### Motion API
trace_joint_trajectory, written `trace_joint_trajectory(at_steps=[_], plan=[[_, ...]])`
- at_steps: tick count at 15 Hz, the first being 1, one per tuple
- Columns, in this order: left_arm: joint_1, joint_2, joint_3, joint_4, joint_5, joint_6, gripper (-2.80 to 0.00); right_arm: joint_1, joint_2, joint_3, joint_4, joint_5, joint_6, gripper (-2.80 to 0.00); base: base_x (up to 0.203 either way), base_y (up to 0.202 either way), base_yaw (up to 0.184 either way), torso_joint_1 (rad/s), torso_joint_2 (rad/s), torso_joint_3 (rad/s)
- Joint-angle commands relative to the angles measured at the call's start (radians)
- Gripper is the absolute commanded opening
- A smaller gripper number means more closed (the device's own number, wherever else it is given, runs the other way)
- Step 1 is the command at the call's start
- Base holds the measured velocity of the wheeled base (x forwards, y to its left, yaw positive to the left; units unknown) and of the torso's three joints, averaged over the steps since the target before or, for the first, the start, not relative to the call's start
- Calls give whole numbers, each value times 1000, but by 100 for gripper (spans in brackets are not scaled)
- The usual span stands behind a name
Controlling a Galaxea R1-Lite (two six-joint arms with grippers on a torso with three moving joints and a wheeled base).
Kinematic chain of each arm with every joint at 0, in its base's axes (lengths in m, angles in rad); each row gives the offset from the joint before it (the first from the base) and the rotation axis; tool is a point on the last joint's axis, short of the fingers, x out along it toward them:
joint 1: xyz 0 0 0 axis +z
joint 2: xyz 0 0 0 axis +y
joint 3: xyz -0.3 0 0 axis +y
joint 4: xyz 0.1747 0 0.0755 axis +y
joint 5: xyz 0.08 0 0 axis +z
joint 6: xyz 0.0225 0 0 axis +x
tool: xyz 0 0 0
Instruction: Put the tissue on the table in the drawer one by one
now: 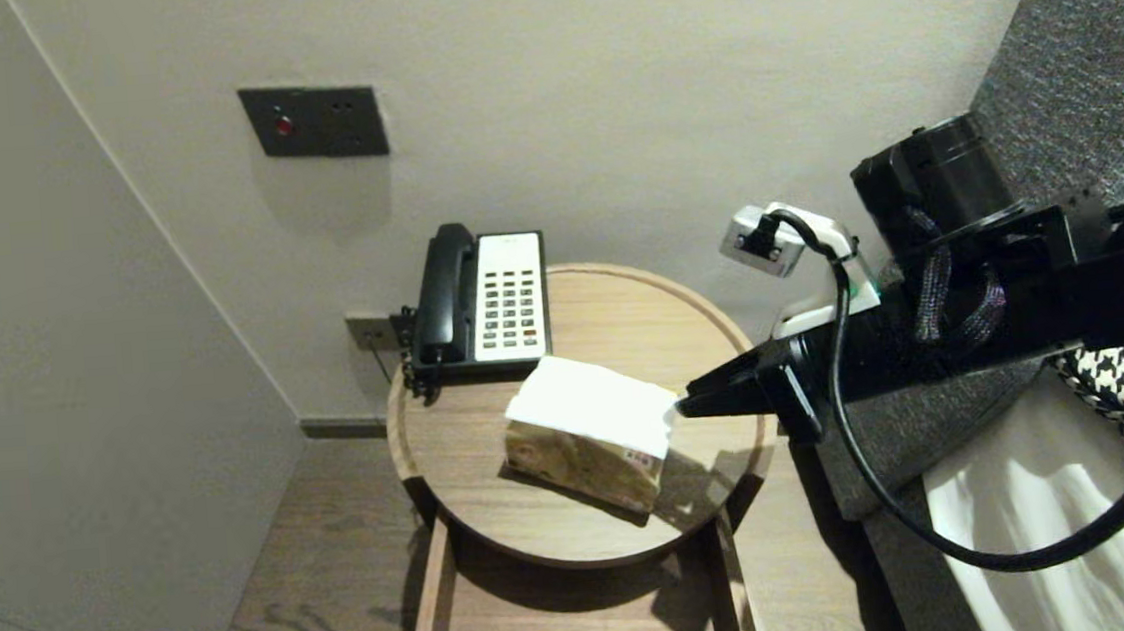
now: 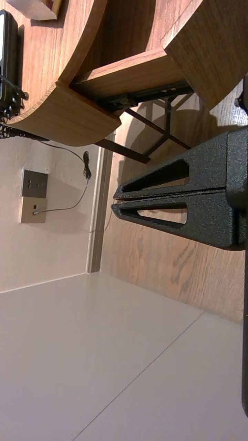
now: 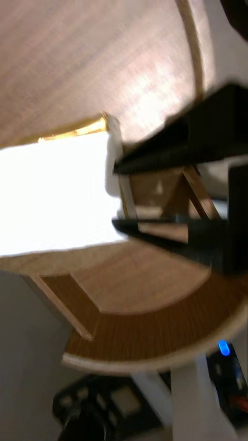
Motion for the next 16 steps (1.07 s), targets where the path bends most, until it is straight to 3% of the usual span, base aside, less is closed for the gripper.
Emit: trace_joint_trajectory(at_steps=[1, 7, 16], plan=[[0, -5, 0, -1, 0, 0, -280, -13, 7, 58, -113, 3, -28, 0, 0, 0, 0, 0, 0, 0], [0, -5, 0, -1, 0, 0, -280, -37, 29, 236, -509, 32, -27, 0, 0, 0, 0, 0, 0, 0], [0, -5, 0, 0, 0, 0, -280, -18, 63, 345, -622, 82, -41, 0, 0, 0, 0, 0, 0, 0]])
